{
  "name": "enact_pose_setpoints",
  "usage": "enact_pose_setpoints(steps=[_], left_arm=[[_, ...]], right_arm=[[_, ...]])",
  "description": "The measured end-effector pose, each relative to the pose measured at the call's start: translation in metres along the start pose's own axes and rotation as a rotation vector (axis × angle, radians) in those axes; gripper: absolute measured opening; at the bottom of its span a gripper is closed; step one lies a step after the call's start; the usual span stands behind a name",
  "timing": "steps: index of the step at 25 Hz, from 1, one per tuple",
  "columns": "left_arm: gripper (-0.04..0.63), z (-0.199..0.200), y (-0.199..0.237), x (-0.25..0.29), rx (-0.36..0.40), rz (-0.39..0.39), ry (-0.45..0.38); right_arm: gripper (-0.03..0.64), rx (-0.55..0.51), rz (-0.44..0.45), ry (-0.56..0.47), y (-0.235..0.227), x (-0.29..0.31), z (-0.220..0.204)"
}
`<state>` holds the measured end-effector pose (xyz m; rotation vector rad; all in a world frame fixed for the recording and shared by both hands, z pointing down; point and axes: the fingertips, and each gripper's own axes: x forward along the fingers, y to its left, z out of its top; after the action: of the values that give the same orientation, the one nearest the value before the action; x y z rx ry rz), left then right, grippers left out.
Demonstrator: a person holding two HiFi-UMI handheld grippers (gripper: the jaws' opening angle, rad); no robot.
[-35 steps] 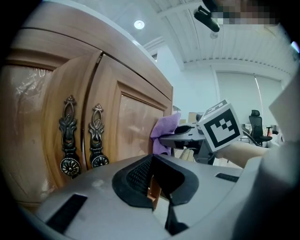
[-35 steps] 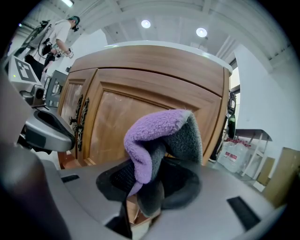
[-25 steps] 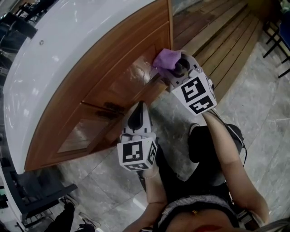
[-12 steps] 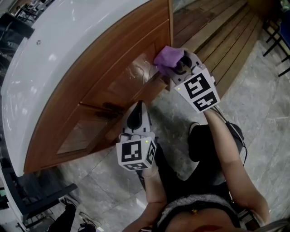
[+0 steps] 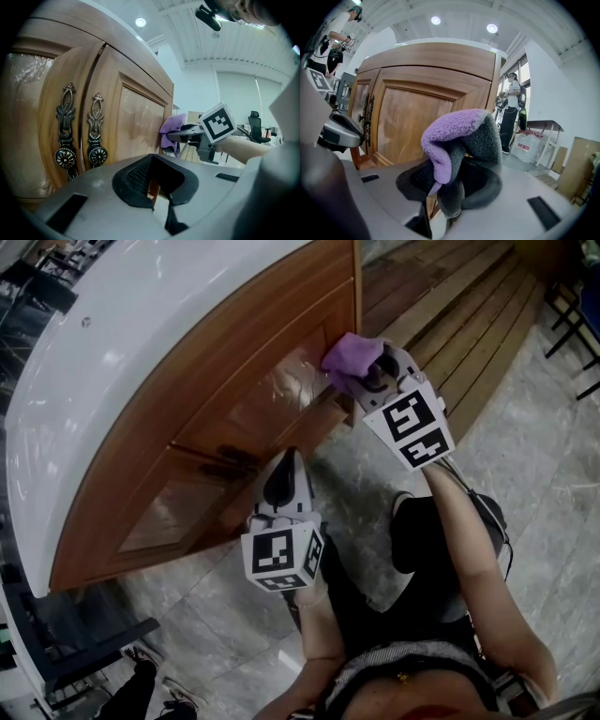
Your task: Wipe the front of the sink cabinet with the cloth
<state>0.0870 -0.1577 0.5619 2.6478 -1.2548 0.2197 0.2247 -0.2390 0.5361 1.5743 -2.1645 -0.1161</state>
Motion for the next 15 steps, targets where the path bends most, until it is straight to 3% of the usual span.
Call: enact_pose_setpoints(steps=[5, 15], left_arm=[[0.0, 0.0, 0.0, -0.002, -0.002, 0.002, -0.007], [0.0, -0.009, 0.013, -0.019, -0.035, 0.042, -0.014]], right_arm=[[0.183, -0.035, 0.025, 0.002, 0.015, -0.006, -0.002], [0.183, -0.073, 0.259, -0.022, 0.114, -0.01, 0.004]])
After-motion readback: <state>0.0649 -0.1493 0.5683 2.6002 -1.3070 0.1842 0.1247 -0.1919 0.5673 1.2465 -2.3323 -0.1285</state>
